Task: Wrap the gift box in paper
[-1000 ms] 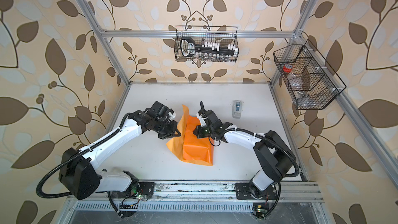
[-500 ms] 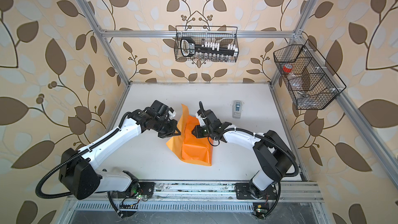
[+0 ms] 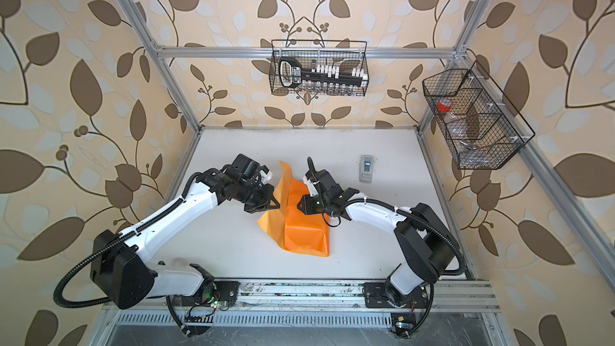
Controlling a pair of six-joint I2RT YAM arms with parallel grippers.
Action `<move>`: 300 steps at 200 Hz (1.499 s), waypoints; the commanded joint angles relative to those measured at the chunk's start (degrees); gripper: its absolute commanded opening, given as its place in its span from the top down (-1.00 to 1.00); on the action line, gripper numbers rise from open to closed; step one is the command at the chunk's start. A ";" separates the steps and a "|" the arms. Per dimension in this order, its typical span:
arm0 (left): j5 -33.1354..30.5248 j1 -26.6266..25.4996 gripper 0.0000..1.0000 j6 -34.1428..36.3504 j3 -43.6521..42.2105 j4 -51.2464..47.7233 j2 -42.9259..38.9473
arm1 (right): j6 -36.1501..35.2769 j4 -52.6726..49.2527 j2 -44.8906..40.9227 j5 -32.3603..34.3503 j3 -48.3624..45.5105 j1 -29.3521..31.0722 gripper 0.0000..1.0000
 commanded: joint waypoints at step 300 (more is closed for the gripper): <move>-33.22 0.51 -0.24 2.86 5.27 -18.29 -10.60 | 2.77 -1.55 2.10 0.11 -0.73 0.66 0.45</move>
